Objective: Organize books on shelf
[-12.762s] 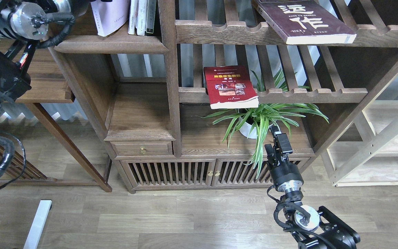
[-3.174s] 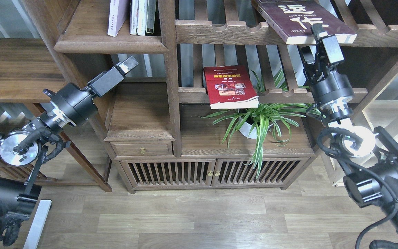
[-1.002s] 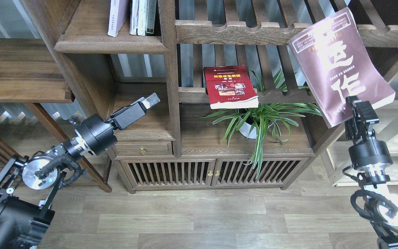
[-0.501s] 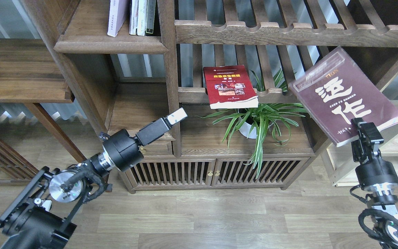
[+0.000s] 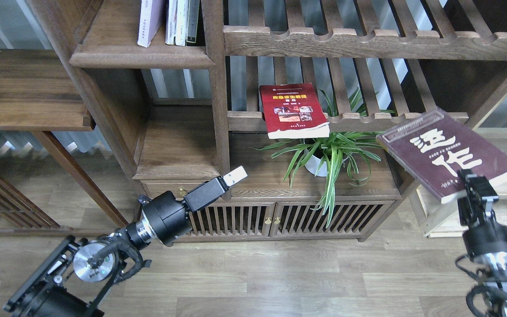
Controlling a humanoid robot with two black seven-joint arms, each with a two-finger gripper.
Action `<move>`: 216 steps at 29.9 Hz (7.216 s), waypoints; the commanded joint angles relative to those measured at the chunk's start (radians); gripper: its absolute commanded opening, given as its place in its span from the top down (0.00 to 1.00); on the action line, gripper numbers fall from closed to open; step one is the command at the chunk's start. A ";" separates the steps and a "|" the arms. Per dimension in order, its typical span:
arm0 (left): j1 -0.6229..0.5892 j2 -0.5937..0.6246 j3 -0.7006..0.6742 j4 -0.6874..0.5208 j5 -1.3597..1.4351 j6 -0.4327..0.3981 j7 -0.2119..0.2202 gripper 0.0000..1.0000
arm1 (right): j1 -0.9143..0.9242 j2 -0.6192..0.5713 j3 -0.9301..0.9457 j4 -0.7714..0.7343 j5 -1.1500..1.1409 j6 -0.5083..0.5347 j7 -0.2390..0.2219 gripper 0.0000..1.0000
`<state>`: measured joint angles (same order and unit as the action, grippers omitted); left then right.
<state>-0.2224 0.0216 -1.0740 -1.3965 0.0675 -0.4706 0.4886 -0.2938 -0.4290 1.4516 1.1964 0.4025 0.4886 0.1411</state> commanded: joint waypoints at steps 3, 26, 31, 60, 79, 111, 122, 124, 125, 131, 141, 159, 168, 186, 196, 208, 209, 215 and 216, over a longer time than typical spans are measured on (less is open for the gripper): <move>0.024 0.000 0.022 0.001 0.000 0.000 0.000 0.01 | -0.060 0.001 -0.013 -0.009 -0.001 0.000 -0.003 0.97; 0.297 0.024 -0.009 0.041 -0.202 0.000 0.000 0.02 | 0.057 0.096 -0.330 0.008 -0.005 0.000 -0.005 0.97; 0.360 0.032 -0.015 0.041 -0.317 -0.005 0.000 0.02 | 0.084 0.148 -0.430 0.008 -0.007 0.000 -0.003 0.96; 0.331 -0.022 -0.044 0.228 -0.405 -0.018 0.000 0.01 | 0.220 0.367 -0.677 0.009 -0.065 0.000 -0.003 0.97; 0.248 -0.022 -0.058 0.237 -0.405 -0.018 0.000 0.04 | 0.209 0.384 -0.694 0.009 -0.091 0.000 -0.003 0.96; 0.146 -0.006 -0.017 0.286 -0.393 -0.018 0.000 0.66 | 0.214 0.395 -0.694 0.009 -0.091 0.000 -0.003 0.96; 0.143 -0.012 -0.015 0.280 -0.391 -0.018 0.000 0.99 | 0.214 0.398 -0.691 0.009 -0.091 0.000 -0.003 0.96; 0.143 -0.012 -0.023 0.274 -0.382 -0.018 0.000 0.99 | 0.211 0.398 -0.689 0.009 -0.091 0.000 -0.003 0.96; 0.143 -0.011 -0.027 0.272 -0.365 -0.018 0.000 1.00 | 0.211 0.397 -0.689 0.009 -0.091 0.000 -0.003 0.96; 0.153 -0.011 -0.072 0.246 -0.253 -0.018 0.000 1.00 | 0.214 0.397 -0.680 0.008 -0.091 0.000 -0.003 0.94; 0.179 -0.012 -0.196 0.180 0.004 -0.018 0.000 1.00 | 0.216 0.357 -0.665 -0.003 -0.091 0.000 0.000 0.34; 0.276 0.053 -0.368 -0.128 0.387 -0.018 0.000 1.00 | 0.220 0.342 -0.566 -0.040 -0.085 0.000 0.003 0.26; 0.293 0.245 -0.399 -0.234 0.387 -0.018 0.000 1.00 | 0.232 0.346 -0.557 -0.049 -0.080 0.000 0.005 0.26; 0.201 0.342 -0.644 -0.360 0.483 -0.018 0.000 1.00 | 0.263 0.351 -0.537 -0.064 -0.077 0.000 0.005 0.26; 0.091 0.319 -0.728 -0.366 0.590 -0.018 0.000 1.00 | 0.286 0.355 -0.536 -0.070 -0.074 0.000 0.008 0.26; 0.026 0.213 -0.814 -0.377 0.646 -0.018 0.000 1.00 | 0.297 0.357 -0.534 -0.078 -0.062 0.000 0.008 0.26; 0.021 0.213 -0.831 -0.377 0.646 -0.018 0.000 1.00 | 0.297 0.357 -0.528 -0.078 -0.062 0.000 0.008 0.26; 0.005 0.213 -0.847 -0.375 0.649 -0.018 0.000 1.00 | 0.305 0.357 -0.524 -0.078 -0.062 0.000 0.008 0.26; -0.001 0.215 -0.847 -0.372 0.649 -0.018 0.000 1.00 | 0.305 0.357 -0.524 -0.078 -0.062 0.000 0.008 0.26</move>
<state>-0.2094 0.2339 -1.9192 -1.7732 0.7151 -0.4887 0.4887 0.0076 -0.0722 0.9276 1.1183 0.3406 0.4887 0.1489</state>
